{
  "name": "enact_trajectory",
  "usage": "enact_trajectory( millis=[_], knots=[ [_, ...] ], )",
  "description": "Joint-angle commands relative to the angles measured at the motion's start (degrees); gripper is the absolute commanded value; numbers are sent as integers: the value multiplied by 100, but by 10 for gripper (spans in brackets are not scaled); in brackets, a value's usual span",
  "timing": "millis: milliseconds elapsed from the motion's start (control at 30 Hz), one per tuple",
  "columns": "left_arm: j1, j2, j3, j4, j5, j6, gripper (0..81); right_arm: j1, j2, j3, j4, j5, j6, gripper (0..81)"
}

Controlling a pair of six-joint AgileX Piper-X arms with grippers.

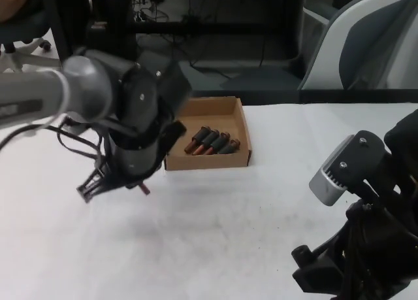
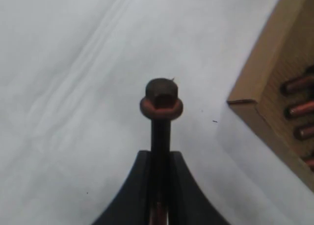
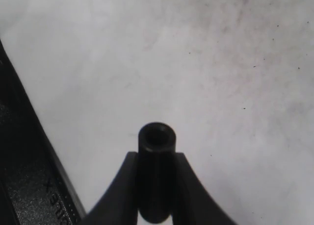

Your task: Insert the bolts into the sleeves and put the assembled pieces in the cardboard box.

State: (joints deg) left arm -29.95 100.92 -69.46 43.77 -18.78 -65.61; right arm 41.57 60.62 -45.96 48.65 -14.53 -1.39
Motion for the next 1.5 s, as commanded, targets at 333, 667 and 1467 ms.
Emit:
enact_trajectory(
  millis=[333,667,1467],
  knots=[
    [156,-2767,2320,-2855,1439,2356,17,13,-68,-1,-570,-275,633,4],
    [820,-3462,2603,-4647,4816,3439,17,13,283,-1,-2288,-646,1624,4],
    [1725,-3462,2603,-4919,7587,4680,17,318,1142,-1,-4865,-1395,2457,4]
  ],
)
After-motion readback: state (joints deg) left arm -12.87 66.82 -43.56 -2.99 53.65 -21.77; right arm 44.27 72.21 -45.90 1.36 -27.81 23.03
